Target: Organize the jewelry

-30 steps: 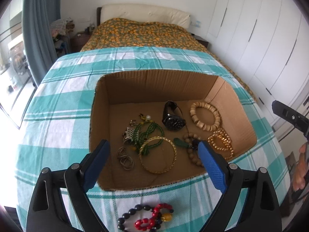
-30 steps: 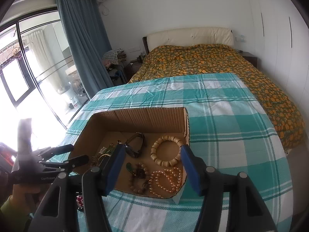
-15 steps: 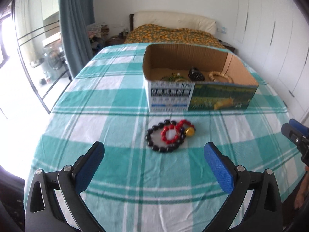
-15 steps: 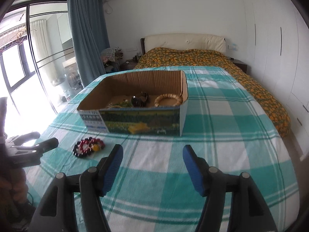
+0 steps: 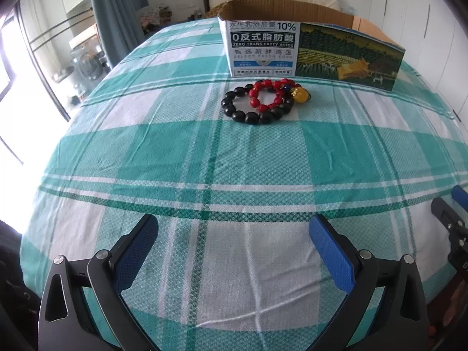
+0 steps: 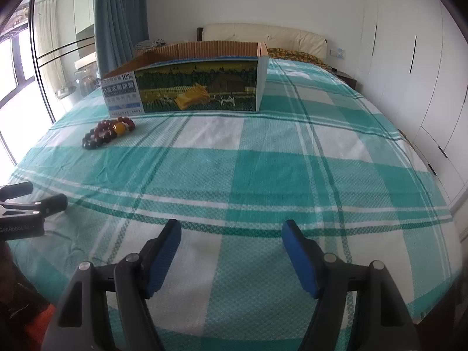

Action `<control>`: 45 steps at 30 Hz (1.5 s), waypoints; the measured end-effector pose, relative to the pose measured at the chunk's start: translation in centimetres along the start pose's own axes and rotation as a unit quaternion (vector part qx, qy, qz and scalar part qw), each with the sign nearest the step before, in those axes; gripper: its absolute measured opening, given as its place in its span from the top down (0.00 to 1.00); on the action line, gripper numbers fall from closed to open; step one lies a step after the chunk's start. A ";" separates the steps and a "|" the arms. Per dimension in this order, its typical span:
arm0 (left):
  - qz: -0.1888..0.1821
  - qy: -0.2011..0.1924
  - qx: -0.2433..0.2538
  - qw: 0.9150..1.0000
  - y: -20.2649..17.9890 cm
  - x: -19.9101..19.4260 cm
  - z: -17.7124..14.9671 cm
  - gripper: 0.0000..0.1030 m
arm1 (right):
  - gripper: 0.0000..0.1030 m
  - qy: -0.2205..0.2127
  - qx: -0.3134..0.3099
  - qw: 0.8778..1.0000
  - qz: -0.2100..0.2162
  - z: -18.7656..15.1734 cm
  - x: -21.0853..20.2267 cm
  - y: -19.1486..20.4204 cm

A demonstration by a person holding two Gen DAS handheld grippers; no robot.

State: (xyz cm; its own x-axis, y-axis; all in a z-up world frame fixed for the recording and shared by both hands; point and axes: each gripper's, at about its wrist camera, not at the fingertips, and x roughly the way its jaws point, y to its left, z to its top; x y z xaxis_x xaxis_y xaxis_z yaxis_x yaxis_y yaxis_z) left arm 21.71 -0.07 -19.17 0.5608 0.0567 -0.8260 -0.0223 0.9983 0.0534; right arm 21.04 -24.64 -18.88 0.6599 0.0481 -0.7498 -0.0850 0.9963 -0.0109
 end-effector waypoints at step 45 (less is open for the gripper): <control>-0.029 0.012 -0.018 0.999 3.3 1.3 1.2 0.00 | 0.84 0.064 -0.322 0.907 0.263 13.6 10.0 13.8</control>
State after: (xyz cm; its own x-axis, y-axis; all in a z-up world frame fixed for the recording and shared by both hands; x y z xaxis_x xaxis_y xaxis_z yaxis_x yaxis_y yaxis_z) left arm 23.39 3.30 -19.41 0.5422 -0.0014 -0.8402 -0.0203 0.9997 -0.0148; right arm 36.58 -9.48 -17.50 0.3125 0.4558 -0.8334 -0.8087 0.5880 0.0184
